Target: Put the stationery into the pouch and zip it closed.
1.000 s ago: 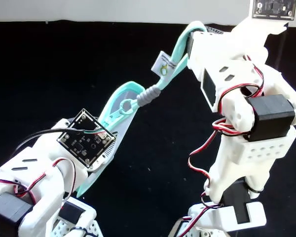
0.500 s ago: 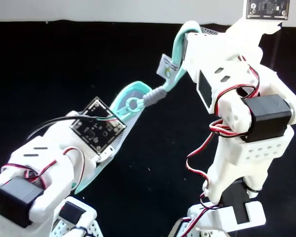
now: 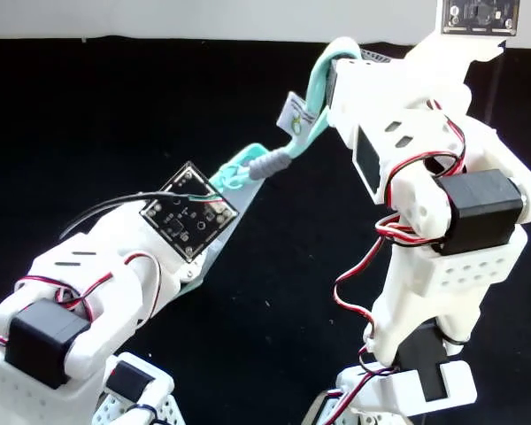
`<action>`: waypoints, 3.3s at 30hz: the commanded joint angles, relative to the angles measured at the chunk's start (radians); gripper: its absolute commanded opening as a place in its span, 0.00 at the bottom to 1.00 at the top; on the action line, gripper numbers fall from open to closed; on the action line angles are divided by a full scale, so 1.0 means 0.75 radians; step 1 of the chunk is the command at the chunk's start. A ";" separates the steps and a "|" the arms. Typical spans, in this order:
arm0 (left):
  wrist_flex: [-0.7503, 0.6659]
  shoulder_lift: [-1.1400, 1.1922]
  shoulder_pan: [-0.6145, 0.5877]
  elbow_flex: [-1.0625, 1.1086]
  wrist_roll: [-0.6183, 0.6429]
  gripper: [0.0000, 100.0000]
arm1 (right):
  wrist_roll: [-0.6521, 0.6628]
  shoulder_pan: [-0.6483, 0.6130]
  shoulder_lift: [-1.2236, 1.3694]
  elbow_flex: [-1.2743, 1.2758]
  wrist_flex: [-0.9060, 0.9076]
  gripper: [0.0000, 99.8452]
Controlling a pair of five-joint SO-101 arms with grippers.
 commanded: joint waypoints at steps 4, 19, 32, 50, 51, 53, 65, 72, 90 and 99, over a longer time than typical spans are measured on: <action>0.016 -0.146 0.007 -0.124 -0.010 0.01 | -0.002 0.128 0.001 0.034 0.030 0.01; 0.178 -0.345 -0.071 -0.152 -0.004 0.01 | -0.002 0.686 -0.001 0.455 -0.242 0.01; 0.182 -0.339 -0.218 -0.183 0.002 0.01 | -0.006 0.873 -0.013 1.212 -0.664 0.01; 0.172 -0.332 -0.220 -0.249 0.047 0.01 | 0.059 0.973 -0.050 1.265 -0.811 0.01; 0.170 -0.332 -0.218 -0.212 0.047 0.01 | 0.043 0.975 -0.075 1.159 -0.772 0.01; 0.125 -0.332 -0.218 -0.140 0.045 0.01 | 0.018 0.961 -0.124 0.920 -0.713 0.01; -0.043 -0.347 -0.224 0.269 0.045 0.01 | 0.029 0.271 -0.157 0.173 -0.316 0.01; -0.200 -0.349 -0.228 0.525 0.043 0.01 | 0.092 -0.159 -0.159 0.173 -0.273 0.01; 0.213 -0.463 -0.412 0.099 0.053 0.22 | 0.082 -0.337 -0.081 0.249 -0.257 0.01; 0.239 -0.398 -0.375 0.028 0.053 0.20 | 0.082 -0.334 -0.079 0.249 -0.253 0.01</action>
